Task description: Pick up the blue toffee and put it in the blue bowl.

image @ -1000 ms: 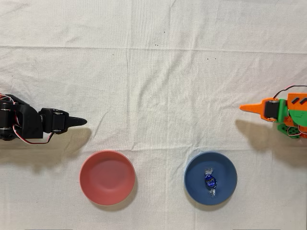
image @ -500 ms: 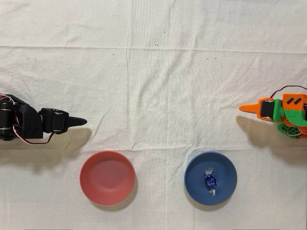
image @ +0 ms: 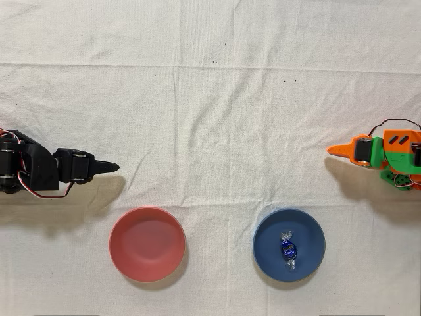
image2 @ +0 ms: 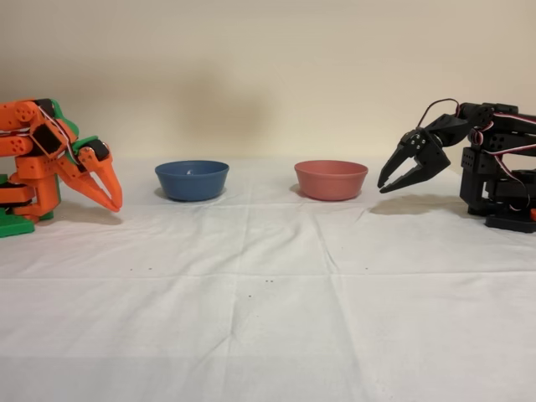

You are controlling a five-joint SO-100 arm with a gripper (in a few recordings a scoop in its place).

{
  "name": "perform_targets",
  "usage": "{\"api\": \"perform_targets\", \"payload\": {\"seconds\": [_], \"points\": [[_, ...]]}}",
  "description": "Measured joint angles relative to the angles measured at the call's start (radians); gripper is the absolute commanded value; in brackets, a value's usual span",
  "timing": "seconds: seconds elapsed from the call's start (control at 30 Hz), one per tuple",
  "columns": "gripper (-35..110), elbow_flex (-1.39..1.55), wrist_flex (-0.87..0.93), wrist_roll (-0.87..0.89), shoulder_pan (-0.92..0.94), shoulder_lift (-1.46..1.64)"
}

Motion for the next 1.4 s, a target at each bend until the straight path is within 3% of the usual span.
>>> {"api": "perform_targets", "payload": {"seconds": [1.4], "points": [[0, 0.0, 0.0, 0.0, 0.014, 0.002]]}}
